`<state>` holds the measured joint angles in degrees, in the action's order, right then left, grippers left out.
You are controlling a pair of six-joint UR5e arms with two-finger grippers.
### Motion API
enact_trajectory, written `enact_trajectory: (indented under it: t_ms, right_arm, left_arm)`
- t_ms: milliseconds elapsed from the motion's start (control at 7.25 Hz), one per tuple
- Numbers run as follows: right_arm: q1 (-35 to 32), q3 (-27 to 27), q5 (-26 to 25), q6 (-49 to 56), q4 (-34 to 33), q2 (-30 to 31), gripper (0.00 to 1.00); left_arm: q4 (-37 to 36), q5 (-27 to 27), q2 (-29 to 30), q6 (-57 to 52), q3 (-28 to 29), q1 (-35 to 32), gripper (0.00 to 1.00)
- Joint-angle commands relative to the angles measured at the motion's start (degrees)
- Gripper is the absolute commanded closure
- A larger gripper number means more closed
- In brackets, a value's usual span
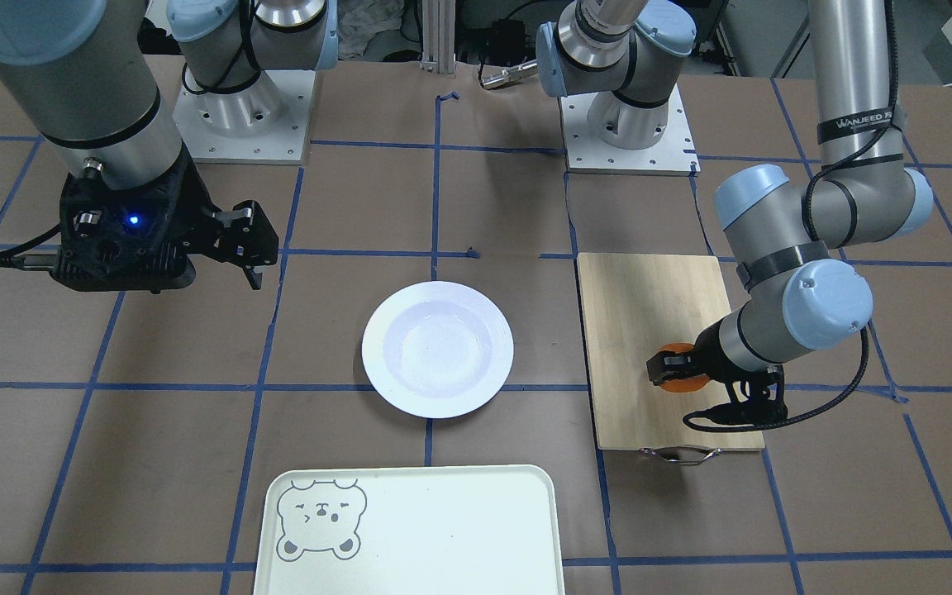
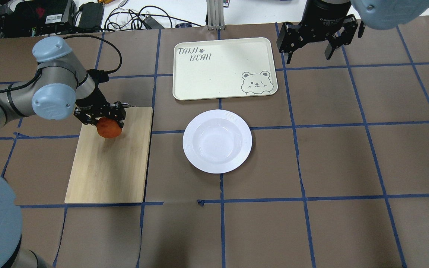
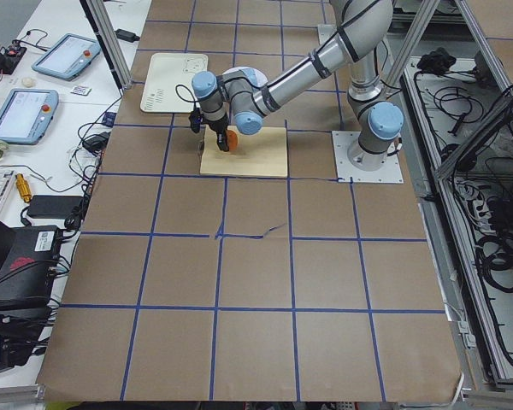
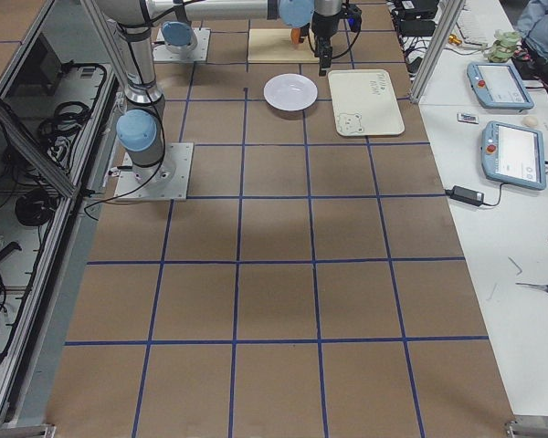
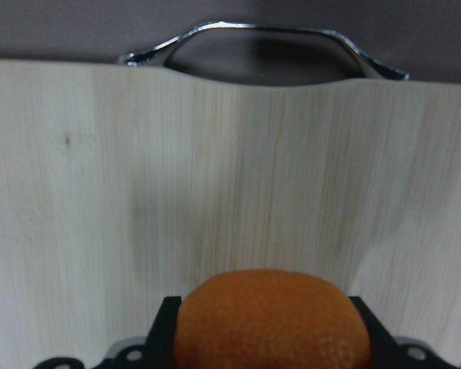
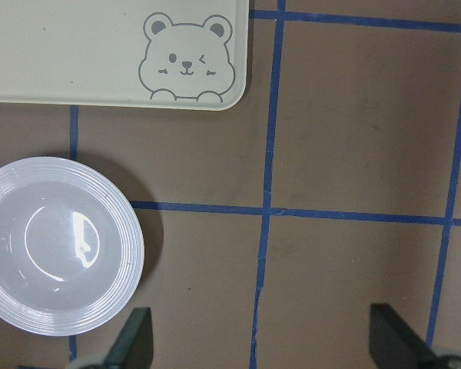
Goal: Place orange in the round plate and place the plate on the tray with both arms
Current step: 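Close the left gripper on the orange and lift it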
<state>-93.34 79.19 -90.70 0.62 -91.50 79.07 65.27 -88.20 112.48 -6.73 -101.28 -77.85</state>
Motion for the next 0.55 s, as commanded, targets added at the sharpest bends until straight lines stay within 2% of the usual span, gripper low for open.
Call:
enact_trajectory:
  t_ms: [0, 138, 414]
  right_arm:
    - [0.0, 0.0, -0.1, 0.0, 0.0, -0.1, 0.0]
    - [0.0, 0.0, -0.1, 0.0, 0.0, -0.1, 0.0]
    - [0.1, 0.0, -0.1, 0.0, 0.0, -0.1, 0.0]
  left_arm:
    - [7.2, 1.3, 0.4, 10.1, 8.3, -3.5, 1.0]
    - [7.2, 3.5, 0.7, 20.5, 10.6, -8.6, 1.0]
    - [6.3, 9.0, 1.2, 32.7, 10.3, -15.2, 1.0]
